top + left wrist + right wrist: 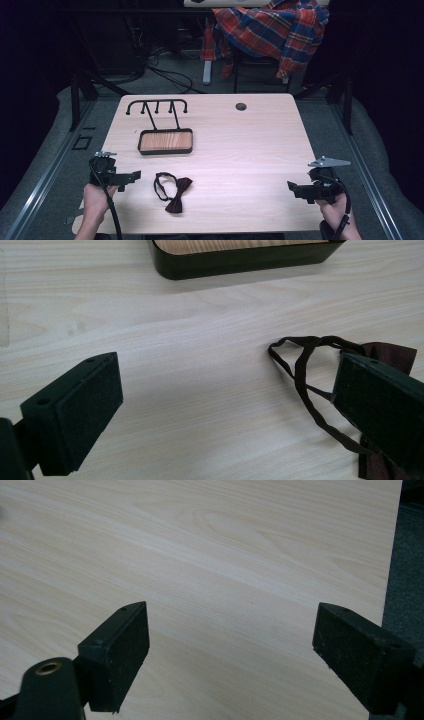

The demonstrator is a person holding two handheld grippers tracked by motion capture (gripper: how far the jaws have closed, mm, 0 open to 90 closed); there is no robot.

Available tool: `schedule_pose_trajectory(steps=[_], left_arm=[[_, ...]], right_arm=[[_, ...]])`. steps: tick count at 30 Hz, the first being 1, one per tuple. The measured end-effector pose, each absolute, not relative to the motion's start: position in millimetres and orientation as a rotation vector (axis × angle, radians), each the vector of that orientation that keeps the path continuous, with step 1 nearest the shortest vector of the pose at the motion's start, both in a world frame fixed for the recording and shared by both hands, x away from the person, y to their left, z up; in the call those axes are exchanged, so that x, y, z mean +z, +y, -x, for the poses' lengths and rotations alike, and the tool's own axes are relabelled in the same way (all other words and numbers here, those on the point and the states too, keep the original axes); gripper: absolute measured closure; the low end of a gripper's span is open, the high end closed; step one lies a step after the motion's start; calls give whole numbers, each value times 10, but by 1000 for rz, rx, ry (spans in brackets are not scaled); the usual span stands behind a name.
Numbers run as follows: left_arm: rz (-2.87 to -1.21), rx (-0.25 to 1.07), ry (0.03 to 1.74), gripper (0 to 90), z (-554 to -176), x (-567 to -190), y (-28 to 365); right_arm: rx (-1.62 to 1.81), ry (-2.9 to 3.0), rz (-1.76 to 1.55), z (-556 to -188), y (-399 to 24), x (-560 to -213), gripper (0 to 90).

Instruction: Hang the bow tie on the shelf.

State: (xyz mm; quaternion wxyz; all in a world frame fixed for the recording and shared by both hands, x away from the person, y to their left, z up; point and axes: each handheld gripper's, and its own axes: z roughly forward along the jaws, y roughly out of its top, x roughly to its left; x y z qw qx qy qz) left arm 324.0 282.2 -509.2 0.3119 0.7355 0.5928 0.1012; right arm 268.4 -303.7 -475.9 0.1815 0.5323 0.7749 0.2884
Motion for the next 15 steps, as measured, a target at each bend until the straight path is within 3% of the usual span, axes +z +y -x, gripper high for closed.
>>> schedule_pose_trajectory(steps=[15], left_arm=[[-1956, 263, 1539, 2, -3235, -5076, 2754]], right_arm=[[808, 2184, -1500, -2678, -3026, -4760, 148]])
